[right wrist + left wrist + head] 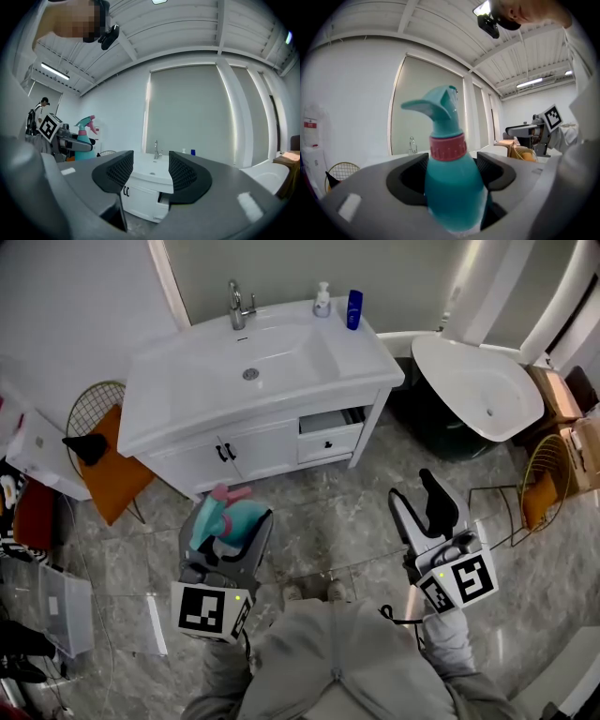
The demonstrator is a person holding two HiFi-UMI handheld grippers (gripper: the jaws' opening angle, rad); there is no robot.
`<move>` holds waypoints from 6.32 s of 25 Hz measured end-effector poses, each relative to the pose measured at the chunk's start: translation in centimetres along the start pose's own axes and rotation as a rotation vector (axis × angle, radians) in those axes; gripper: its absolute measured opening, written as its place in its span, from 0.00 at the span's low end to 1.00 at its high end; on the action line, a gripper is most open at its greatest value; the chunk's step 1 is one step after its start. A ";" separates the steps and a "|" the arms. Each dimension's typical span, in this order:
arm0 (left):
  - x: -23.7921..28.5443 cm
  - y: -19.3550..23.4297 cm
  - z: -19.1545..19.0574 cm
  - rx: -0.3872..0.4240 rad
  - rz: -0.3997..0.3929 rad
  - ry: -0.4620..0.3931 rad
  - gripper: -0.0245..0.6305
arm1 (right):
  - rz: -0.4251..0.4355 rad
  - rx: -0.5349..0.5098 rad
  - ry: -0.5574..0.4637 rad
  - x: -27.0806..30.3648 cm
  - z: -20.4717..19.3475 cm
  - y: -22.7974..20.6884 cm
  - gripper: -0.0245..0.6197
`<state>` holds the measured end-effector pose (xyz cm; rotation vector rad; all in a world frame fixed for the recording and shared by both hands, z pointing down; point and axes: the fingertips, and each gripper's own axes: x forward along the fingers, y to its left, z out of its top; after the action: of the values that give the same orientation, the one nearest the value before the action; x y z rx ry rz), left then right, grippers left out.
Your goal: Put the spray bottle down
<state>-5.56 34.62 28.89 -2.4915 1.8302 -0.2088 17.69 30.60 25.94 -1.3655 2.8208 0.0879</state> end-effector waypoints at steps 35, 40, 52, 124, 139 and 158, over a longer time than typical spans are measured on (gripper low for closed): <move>2.1 7.4 -1.7 0.017 -0.112 0.008 0.61 | -0.074 0.035 0.000 5.9 -0.7 4.4 0.37; 4.1 8.3 -1.5 0.017 -0.111 0.006 0.61 | -0.067 0.036 -0.002 7.9 -0.8 3.4 0.37; 13.3 9.5 -1.0 0.006 -0.063 0.006 0.61 | -0.016 0.033 0.010 15.3 -1.7 -3.6 0.37; 65.1 24.7 -5.9 -0.010 -0.227 0.107 0.61 | -0.146 0.056 0.155 48.6 -8.5 -28.1 0.37; 71.9 27.6 -8.7 0.011 -0.213 0.128 0.61 | -0.227 0.051 0.207 50.3 -9.8 -30.1 0.37; 77.5 30.3 -12.8 0.005 -0.161 0.151 0.61 | -0.251 0.041 0.281 52.4 -11.4 -31.1 0.37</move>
<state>-13.27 -47.74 44.56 -2.6893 1.6735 -0.4178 9.77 -30.26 34.23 -1.8404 2.8083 -0.1756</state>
